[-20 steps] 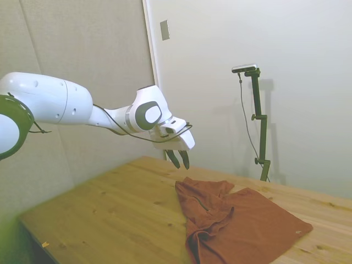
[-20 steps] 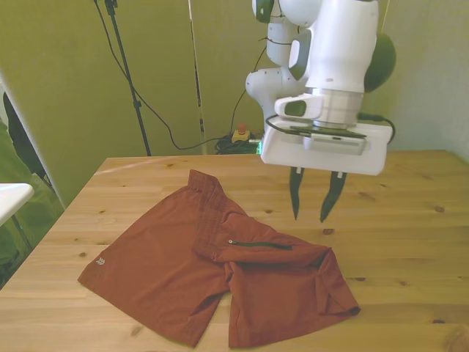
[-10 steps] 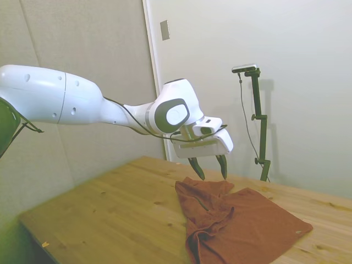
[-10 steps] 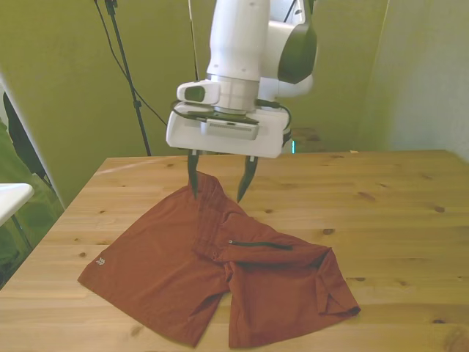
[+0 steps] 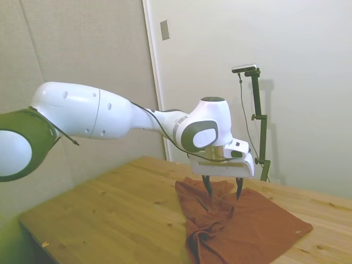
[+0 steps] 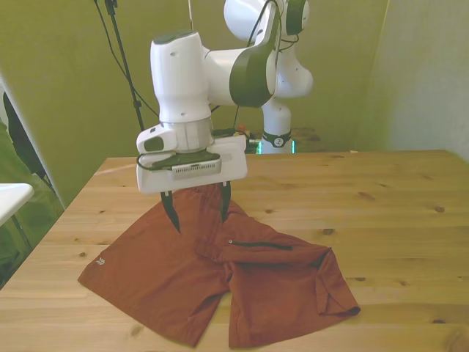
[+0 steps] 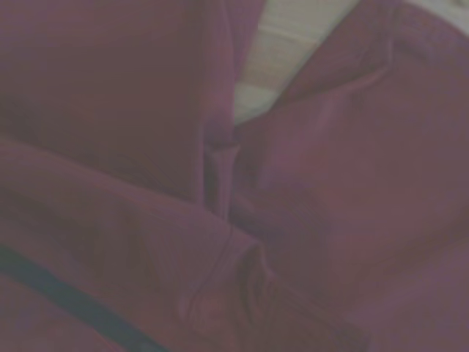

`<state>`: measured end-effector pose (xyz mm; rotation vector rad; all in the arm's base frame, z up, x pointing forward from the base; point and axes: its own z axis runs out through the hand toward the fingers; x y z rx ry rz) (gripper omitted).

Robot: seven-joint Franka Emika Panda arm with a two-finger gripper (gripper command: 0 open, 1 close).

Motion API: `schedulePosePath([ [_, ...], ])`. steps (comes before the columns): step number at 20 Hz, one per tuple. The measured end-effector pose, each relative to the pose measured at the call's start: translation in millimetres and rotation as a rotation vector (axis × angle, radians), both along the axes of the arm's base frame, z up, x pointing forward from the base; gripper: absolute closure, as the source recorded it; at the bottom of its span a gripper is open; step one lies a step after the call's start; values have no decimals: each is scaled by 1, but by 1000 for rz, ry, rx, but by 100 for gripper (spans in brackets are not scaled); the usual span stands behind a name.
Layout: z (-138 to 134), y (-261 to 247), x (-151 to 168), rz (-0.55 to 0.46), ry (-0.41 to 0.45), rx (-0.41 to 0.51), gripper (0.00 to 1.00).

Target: Unfold the shorts

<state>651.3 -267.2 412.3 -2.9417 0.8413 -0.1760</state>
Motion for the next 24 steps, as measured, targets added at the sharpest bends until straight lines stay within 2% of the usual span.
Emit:
schedulePosePath([
  [6,-23,-13,5,16,16,29,0],
  [7,-25,-15,5,19,18,33,100],
  [13,-40,-14,7,23,32,46,100],
  [24,-48,0,22,48,23,56,100],
])
